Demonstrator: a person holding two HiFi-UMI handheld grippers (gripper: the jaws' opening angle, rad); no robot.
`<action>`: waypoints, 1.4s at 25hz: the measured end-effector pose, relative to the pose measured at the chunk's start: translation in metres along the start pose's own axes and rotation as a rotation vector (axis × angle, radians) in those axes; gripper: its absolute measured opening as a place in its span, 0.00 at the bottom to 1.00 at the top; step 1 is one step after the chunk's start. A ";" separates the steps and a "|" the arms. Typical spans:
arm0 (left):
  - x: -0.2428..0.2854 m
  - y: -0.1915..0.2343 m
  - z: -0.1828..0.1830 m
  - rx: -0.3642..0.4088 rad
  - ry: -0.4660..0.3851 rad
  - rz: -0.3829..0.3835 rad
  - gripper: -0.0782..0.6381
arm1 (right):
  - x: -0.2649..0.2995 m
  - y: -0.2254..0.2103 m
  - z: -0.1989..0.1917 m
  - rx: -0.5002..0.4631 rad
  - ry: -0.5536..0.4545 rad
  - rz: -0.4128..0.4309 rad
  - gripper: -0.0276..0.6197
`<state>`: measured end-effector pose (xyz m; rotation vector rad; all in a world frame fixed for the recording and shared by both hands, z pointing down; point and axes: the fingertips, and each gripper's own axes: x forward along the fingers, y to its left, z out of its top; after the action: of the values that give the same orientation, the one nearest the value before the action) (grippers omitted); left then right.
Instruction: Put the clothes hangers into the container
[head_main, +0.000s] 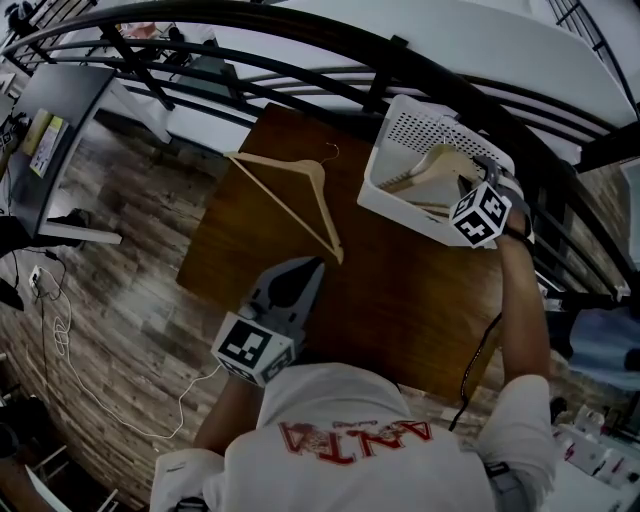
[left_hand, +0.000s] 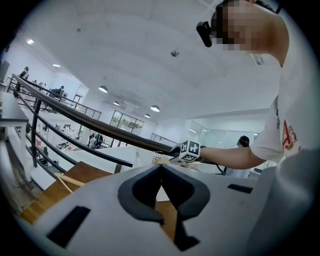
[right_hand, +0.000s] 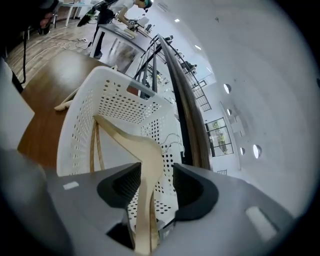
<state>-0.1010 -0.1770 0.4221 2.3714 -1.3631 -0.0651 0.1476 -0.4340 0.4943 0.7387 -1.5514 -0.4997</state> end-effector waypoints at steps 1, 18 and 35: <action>-0.001 -0.001 0.001 0.004 -0.004 -0.002 0.12 | -0.009 -0.002 0.001 0.028 -0.019 -0.011 0.35; -0.005 -0.045 0.043 0.125 -0.049 -0.051 0.12 | -0.190 0.009 0.006 0.750 -0.517 -0.146 0.05; -0.003 -0.090 0.065 0.218 -0.076 -0.068 0.12 | -0.244 0.067 -0.018 1.039 -0.733 -0.057 0.05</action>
<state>-0.0446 -0.1555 0.3292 2.6206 -1.3864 -0.0266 0.1567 -0.2129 0.3710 1.4864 -2.5140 0.0763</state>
